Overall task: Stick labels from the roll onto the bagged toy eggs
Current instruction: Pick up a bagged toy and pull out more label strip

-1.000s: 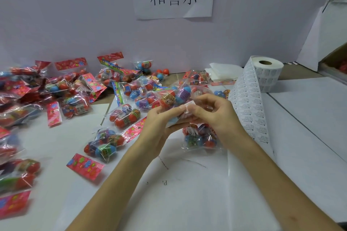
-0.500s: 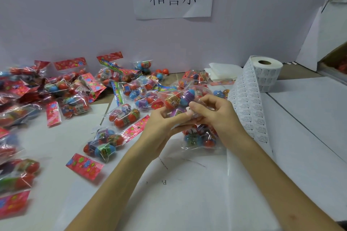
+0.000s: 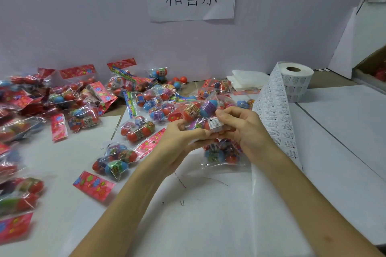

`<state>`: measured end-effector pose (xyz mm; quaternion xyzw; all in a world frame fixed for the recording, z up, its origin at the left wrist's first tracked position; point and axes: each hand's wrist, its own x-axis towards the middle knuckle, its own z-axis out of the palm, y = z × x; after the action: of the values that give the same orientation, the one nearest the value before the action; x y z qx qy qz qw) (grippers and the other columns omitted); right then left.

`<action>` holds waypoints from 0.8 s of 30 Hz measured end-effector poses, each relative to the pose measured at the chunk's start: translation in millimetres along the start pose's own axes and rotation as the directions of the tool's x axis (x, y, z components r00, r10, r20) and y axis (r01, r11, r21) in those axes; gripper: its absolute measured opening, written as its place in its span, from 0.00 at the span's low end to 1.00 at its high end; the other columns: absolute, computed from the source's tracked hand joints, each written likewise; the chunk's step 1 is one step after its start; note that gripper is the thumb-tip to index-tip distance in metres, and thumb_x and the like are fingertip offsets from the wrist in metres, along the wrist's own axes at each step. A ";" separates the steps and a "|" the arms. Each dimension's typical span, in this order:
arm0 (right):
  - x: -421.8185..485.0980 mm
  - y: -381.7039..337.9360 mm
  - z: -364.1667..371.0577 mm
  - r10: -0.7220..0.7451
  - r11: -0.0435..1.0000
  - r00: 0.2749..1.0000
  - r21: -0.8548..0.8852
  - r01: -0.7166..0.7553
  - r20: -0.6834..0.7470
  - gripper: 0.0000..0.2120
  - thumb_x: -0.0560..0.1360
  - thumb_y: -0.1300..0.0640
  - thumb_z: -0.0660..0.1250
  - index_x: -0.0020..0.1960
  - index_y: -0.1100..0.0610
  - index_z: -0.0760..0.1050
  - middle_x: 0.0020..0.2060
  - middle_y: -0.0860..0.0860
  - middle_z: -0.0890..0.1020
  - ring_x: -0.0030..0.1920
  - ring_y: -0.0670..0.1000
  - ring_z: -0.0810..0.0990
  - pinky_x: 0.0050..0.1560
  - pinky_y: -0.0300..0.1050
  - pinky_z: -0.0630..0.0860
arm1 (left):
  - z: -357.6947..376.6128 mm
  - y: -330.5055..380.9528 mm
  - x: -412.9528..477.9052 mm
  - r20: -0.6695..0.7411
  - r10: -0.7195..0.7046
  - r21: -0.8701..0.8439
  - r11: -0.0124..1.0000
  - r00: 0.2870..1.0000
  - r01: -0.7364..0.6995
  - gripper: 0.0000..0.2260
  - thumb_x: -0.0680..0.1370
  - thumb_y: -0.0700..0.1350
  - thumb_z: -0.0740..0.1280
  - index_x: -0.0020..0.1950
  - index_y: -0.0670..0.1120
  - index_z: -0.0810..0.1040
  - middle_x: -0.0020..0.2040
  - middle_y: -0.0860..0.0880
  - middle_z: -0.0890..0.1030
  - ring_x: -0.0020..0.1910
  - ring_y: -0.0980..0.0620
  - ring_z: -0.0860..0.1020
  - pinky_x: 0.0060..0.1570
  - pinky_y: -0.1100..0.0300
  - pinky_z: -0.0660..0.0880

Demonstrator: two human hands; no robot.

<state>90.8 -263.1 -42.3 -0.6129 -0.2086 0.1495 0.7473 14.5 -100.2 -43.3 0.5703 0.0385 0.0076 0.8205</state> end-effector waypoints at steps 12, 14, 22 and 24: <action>-0.6 3.5 2.0 -0.114 0.971 0.993 -0.217 0.104 -0.030 0.06 0.69 0.49 0.76 0.44 0.50 0.84 0.42 0.53 0.86 0.47 0.57 0.86 0.49 0.53 0.84 | 0.4 -1.5 0.1 0.031 0.032 0.000 0.999 0.999 -0.032 0.23 0.74 0.42 0.77 0.67 0.39 0.79 0.59 0.38 0.85 0.58 0.38 0.84 0.57 0.51 0.82; -1.8 1.7 1.0 -0.089 0.981 0.996 -0.176 0.086 -0.007 0.04 0.71 0.50 0.77 0.44 0.50 0.85 0.41 0.52 0.86 0.45 0.55 0.87 0.44 0.48 0.84 | -1.3 -1.5 0.5 0.018 0.031 0.006 0.999 0.999 -0.031 0.23 0.73 0.41 0.76 0.66 0.37 0.79 0.58 0.37 0.85 0.58 0.37 0.84 0.59 0.48 0.82; -2.8 0.4 3.1 -0.093 0.988 0.996 -0.126 0.092 0.000 0.05 0.75 0.50 0.73 0.44 0.51 0.85 0.41 0.53 0.86 0.43 0.52 0.87 0.41 0.44 0.83 | -0.9 1.6 -0.3 -0.045 0.018 -0.010 1.000 0.999 -0.019 0.23 0.70 0.40 0.76 0.64 0.36 0.79 0.55 0.40 0.87 0.54 0.41 0.86 0.49 0.56 0.83; -2.9 1.3 2.4 -0.116 0.975 0.993 -0.190 0.112 -0.010 0.09 0.69 0.46 0.76 0.46 0.49 0.84 0.43 0.52 0.86 0.45 0.51 0.87 0.42 0.43 0.83 | -0.7 1.9 -1.2 -0.029 0.033 0.002 0.999 0.999 -0.033 0.21 0.71 0.40 0.76 0.63 0.38 0.80 0.56 0.40 0.87 0.55 0.41 0.86 0.49 0.58 0.83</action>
<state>87.0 -262.2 -43.6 -0.6696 -0.2490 0.0797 0.6952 13.3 -99.0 -41.8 0.5714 0.0410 0.0294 0.8191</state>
